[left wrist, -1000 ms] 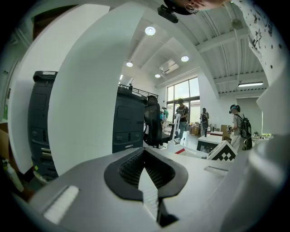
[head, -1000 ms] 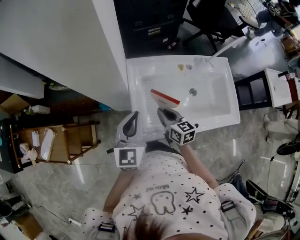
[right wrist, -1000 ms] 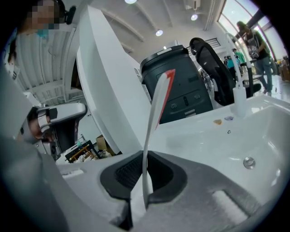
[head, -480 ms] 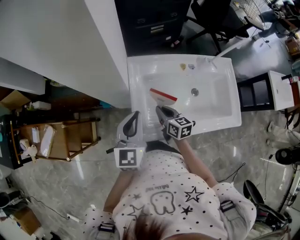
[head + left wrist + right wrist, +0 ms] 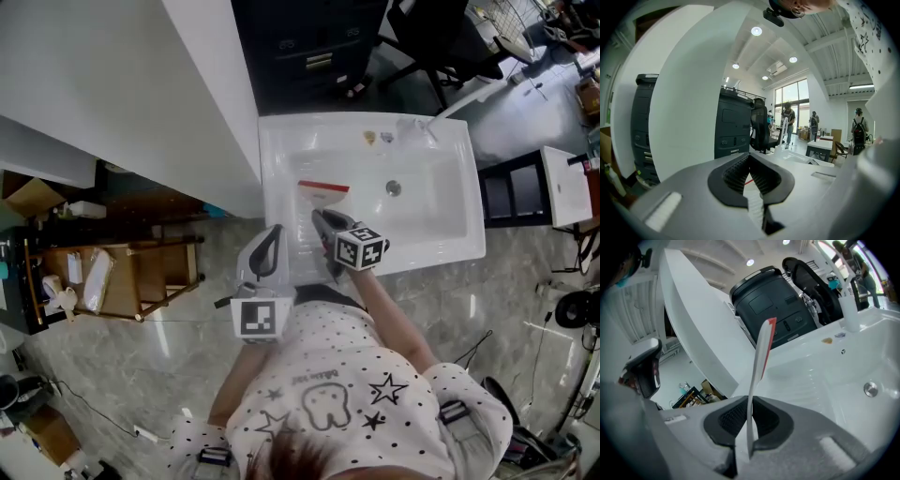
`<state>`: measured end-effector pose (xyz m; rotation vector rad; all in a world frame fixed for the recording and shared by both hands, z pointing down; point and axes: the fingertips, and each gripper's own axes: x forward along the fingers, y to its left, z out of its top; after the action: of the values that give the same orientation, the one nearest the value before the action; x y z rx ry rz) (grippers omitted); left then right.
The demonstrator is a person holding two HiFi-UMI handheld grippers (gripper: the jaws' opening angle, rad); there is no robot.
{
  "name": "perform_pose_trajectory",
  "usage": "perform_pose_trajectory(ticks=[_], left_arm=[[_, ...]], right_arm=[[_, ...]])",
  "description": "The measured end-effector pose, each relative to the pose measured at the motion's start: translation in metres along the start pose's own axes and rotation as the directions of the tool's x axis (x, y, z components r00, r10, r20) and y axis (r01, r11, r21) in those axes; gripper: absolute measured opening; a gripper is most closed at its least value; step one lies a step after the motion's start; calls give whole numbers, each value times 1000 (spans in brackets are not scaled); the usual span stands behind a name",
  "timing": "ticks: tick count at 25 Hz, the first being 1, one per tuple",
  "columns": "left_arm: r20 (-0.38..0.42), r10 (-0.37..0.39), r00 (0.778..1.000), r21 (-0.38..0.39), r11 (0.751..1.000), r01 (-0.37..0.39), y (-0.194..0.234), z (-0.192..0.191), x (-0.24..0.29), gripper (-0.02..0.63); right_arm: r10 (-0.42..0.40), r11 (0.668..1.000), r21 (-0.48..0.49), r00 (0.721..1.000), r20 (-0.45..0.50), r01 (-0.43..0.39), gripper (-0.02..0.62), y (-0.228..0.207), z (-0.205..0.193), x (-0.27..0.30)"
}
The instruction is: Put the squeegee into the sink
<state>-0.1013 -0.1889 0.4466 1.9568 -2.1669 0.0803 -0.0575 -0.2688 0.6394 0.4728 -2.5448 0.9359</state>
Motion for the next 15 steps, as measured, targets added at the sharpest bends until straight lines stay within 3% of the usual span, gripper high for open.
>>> perform_pose_trajectory(ticks=[9, 15], left_arm=[[4, 2, 1000, 6, 1000, -2, -2, 0, 3, -6], [9, 15, 1000, 1, 1000, -15, 2, 1, 6, -6]], right_arm=[[-9, 994, 112, 998, -69, 17, 21, -21, -6, 14], [-16, 991, 129, 994, -107, 30, 25, -30, -14, 20]])
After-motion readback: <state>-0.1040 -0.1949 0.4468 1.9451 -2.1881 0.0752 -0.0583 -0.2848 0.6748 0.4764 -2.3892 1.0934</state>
